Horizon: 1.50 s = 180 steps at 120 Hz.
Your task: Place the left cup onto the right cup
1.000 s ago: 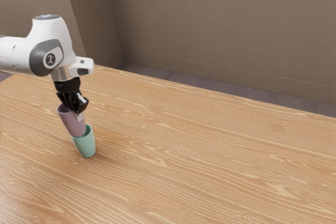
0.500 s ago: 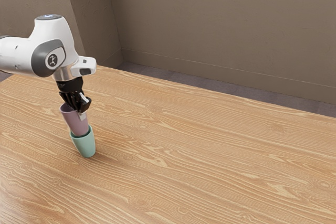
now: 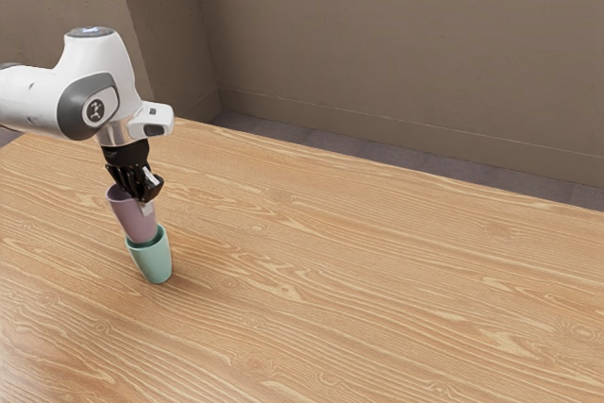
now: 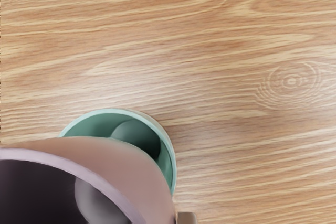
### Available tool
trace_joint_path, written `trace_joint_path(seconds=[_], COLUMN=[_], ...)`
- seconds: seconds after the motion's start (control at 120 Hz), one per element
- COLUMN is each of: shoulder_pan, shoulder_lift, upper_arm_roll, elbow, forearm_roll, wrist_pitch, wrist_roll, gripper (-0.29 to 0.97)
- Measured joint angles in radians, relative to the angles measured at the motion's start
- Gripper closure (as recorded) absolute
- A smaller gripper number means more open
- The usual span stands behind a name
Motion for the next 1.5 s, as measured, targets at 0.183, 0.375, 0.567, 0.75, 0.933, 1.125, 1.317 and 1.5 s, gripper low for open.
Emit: trace_joint_path(seconds=[0.183,0.375,0.567,0.75,0.933,1.125,1.317,1.5], shoulder_pan=[0.001,0.001,0.001,-0.002,-0.005,-0.004,-0.003,-0.003], shoulder_lift=[0.004,0.012,0.014,0.012,0.011,0.001,-0.009,-0.008], upper_arm_roll=[0.000,0.000,-0.001,-0.003,-0.002,-0.002,-0.006,-0.018], elbow=[0.000,0.001,0.000,-0.001,-0.001,0.000,0.015,0.060], forearm_roll=[0.012,0.018,0.016,0.013,0.011,0.012,0.011,0.004], wrist_pitch=[0.016,0.038,0.050,0.052,0.052,0.046,0.019,-0.028], wrist_roll=[-0.004,-0.007,-0.008,-0.005,-0.003,-0.001,0.002,0.006], gripper=[0.78,0.78,0.65,0.29,0.12,0.05,0.02,0.01])
